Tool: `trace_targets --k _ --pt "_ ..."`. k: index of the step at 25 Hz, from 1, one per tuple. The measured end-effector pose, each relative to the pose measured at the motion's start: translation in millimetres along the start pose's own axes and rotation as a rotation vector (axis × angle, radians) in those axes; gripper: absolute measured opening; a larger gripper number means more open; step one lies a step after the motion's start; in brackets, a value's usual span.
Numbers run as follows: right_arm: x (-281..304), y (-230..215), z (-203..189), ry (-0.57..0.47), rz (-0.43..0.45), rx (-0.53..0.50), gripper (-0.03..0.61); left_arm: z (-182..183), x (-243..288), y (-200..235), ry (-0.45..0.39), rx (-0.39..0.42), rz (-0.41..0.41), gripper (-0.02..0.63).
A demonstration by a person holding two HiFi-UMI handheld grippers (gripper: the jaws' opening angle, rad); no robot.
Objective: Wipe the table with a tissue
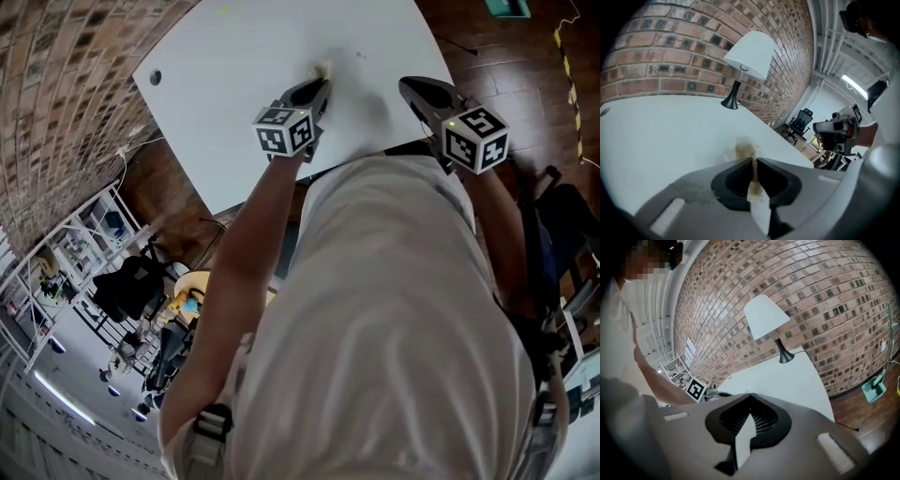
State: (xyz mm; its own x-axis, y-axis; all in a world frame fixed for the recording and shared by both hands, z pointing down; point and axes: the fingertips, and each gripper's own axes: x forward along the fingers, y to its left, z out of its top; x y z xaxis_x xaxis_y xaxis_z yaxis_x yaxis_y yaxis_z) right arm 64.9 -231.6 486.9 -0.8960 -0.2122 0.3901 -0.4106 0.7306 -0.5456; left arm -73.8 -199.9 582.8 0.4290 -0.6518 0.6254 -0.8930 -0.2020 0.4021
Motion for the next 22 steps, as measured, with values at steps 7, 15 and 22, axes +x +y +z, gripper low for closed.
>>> trace_targets --k 7,15,22 --pt "5 -2 5 0.018 -0.021 -0.025 0.008 5 3 8 -0.005 0.025 0.009 0.04" --pt "-13 -18 8 0.023 -0.003 -0.058 0.008 29 32 -9 0.003 0.073 0.038 0.04" --pt "-21 -34 5 0.012 -0.013 -0.037 0.008 45 68 -3 0.054 0.17 0.069 0.04"
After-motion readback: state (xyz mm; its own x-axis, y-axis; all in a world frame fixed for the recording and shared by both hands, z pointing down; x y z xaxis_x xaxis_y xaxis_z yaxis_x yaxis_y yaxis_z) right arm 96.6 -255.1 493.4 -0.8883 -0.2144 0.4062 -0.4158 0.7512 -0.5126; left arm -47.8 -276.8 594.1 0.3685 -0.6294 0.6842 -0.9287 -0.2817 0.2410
